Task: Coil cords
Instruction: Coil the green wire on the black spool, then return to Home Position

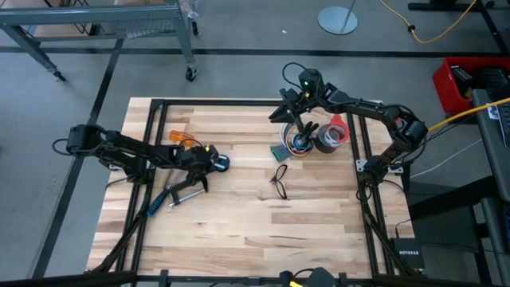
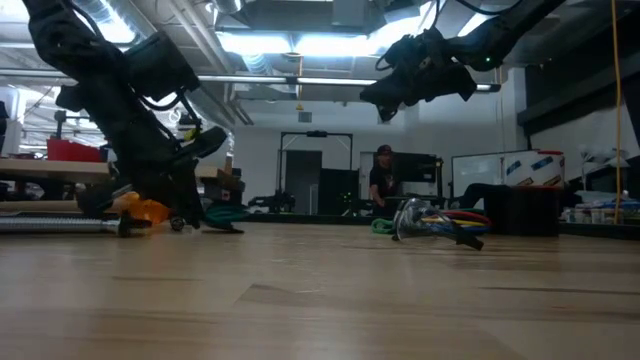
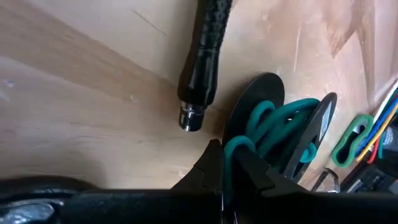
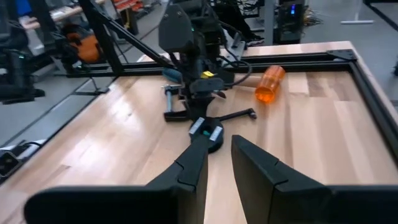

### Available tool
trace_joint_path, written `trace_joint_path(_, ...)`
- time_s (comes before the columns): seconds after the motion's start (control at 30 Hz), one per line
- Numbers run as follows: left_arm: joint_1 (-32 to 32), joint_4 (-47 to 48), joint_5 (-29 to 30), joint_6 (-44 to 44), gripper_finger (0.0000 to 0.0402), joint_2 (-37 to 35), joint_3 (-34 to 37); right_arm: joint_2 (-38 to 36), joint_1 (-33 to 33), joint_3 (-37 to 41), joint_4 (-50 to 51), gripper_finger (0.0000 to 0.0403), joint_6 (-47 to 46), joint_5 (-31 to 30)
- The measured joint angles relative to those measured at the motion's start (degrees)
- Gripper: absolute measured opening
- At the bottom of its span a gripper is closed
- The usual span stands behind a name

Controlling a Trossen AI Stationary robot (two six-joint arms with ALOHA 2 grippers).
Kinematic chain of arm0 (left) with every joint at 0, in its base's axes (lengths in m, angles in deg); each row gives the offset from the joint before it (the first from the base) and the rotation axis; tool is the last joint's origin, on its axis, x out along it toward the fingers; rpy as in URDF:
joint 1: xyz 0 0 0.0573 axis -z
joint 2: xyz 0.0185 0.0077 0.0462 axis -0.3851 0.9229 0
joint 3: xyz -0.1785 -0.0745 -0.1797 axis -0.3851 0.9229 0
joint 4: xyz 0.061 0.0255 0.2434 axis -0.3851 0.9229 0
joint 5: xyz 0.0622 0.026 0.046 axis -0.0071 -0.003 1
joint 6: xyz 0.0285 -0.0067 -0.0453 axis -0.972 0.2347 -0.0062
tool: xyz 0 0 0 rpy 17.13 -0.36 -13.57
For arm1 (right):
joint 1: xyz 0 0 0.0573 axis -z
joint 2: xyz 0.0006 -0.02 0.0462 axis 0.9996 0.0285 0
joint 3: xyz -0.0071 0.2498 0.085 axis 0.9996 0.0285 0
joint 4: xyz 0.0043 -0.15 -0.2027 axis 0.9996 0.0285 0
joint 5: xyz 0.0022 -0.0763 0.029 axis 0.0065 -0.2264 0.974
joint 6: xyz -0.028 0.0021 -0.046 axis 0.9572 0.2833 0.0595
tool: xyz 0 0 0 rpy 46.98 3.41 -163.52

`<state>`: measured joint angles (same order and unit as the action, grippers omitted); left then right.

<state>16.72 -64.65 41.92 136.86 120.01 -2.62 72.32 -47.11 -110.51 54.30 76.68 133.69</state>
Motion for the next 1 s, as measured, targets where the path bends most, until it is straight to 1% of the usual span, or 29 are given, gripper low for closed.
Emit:
trace_joint_path(0.17, -1.1, 0.2, -0.4, -0.5, 0.0001, 0.0, 0.0, 0.0, 0.0, 0.0, 0.0, 0.0076, 0.7, -2.1)
trace_joint_path(0.23, -1.4, 0.1, -0.4, -1.9, 0.0006, 0.0, 0.0, 0.0, 0.0, 0.0, 0.0, 0.0076, 1.0, -2.5)
trace_joint_path(0.37, -1.9, 0.0, -0.4, -4.8, 0.0024, 0.1, 0.1, 0.0, 0.0, 0.0, 0.0, 0.0076, 1.0, -2.5)
trace_joint_path(0.6, -2.1, -0.2, -0.4, -4.5, 0.0057, 0.1, 0.1, 0.0, 0.0, 0.0, 0.1, 0.0076, 1.0, -2.4)
trace_joint_path(1.0, -2.1, 0.3, -0.2, -2.7, 0.0062, 0.0, 0.1, 0.0, 0.0, 0.0, 2.5, 0.0076, 1.7, -2.4)
